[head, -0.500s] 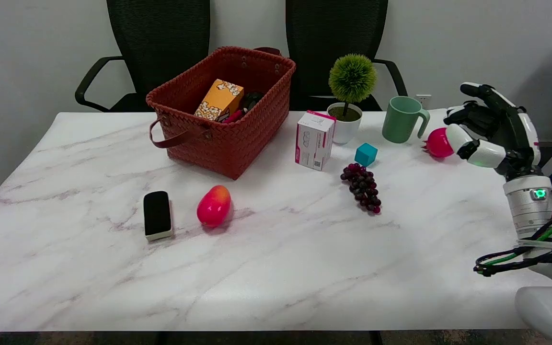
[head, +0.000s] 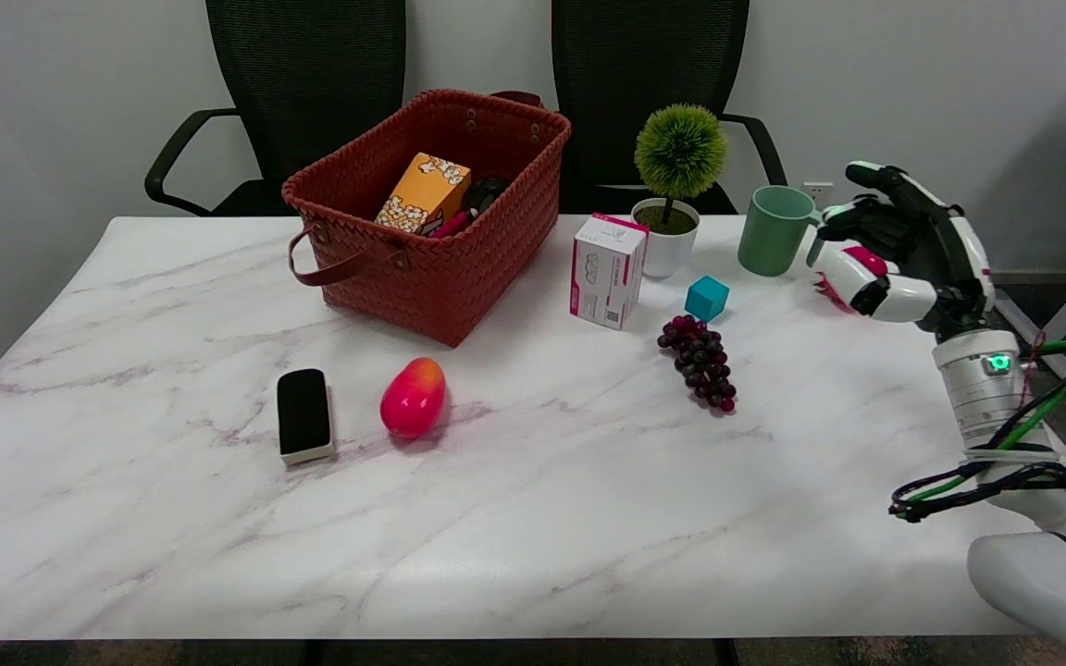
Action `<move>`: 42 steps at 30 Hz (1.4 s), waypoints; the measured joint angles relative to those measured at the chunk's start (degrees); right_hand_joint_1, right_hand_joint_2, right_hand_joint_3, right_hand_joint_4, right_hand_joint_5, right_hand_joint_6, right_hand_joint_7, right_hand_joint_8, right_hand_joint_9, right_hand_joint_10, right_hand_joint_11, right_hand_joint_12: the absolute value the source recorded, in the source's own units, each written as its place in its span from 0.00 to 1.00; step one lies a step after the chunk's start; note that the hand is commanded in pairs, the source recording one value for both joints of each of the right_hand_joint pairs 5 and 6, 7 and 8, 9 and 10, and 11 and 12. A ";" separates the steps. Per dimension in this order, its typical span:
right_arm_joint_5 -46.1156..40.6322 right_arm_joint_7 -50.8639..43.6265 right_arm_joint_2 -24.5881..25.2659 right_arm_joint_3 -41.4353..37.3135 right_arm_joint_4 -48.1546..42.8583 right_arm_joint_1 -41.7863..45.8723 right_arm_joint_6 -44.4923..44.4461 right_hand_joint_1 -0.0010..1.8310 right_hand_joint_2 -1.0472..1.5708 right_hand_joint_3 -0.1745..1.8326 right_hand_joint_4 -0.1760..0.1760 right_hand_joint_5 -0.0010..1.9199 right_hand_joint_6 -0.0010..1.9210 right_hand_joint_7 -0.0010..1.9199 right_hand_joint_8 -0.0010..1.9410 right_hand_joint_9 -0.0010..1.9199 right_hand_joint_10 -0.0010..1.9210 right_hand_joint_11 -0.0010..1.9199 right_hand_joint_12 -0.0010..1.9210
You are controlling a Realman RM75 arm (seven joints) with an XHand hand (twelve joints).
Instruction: Pick up the white paper box.
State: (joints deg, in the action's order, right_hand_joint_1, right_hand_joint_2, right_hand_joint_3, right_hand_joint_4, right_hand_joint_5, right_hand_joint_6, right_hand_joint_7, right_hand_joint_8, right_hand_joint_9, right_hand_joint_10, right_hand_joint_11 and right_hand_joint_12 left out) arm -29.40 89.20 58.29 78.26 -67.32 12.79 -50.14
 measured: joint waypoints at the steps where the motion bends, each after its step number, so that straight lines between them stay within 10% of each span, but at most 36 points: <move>1: 0.00 0.08 -0.22 0.68 0.39 -0.50 0.00 0.66 0.42 0.65 0.50 0.25 0.25 0.41 0.41 0.34 0.34 0.34 0.34; 8: -0.06 0.54 -1.54 5.77 3.06 -3.98 0.34 0.65 0.34 0.65 0.50 0.18 0.18 0.24 0.24 0.24 0.24 0.22 0.22; 42: 0.07 9.68 2.97 29.08 24.71 -28.22 3.40 0.63 0.31 0.59 0.50 0.11 0.11 0.25 0.25 0.25 0.25 0.21 0.21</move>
State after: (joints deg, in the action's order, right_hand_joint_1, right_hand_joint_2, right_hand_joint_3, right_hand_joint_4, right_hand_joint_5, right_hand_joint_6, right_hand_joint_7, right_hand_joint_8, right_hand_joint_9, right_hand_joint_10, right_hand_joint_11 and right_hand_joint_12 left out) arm -29.33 98.88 61.25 107.33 -42.61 -15.43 -46.74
